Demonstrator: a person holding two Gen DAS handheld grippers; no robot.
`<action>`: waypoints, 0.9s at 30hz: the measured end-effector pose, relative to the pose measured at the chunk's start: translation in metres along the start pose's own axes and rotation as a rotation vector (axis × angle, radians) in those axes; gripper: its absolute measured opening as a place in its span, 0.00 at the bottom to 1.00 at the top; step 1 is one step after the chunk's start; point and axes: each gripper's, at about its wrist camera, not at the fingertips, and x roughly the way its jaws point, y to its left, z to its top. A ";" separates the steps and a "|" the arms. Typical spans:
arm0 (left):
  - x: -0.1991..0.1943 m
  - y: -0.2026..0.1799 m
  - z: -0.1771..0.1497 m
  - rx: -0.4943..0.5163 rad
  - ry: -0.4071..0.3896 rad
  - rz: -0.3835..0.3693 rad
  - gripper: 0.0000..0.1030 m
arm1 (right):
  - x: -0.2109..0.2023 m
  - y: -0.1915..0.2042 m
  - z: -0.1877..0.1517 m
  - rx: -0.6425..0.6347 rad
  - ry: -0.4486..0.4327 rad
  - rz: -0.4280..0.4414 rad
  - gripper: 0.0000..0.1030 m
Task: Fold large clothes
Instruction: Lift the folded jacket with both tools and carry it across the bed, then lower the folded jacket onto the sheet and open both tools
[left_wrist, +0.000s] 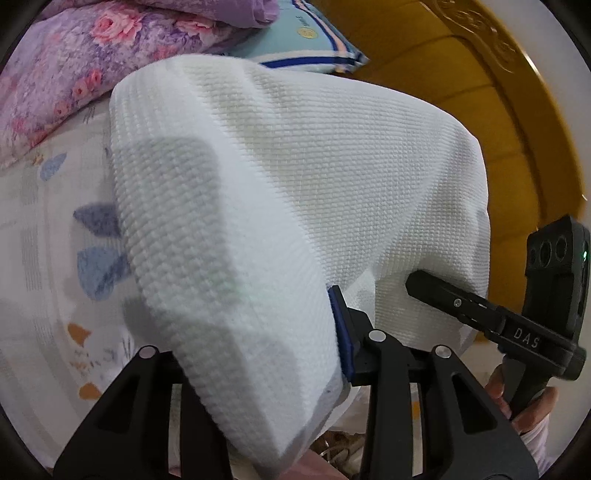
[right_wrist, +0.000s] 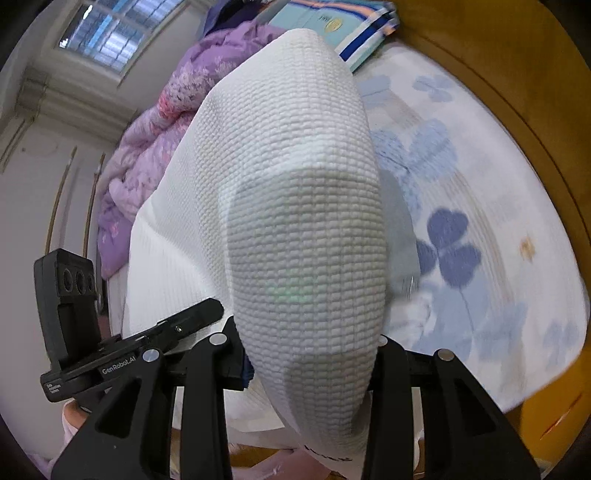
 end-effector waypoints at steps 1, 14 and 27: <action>0.008 -0.004 0.010 -0.002 -0.003 0.010 0.36 | 0.010 -0.004 0.018 -0.010 0.018 0.003 0.35; 0.118 0.092 0.071 -0.123 0.139 0.425 0.50 | 0.063 -0.060 0.084 -0.115 -0.011 -0.213 0.66; 0.200 0.094 0.093 -0.090 0.220 0.329 0.37 | 0.181 -0.130 0.107 -0.027 0.264 -0.263 0.25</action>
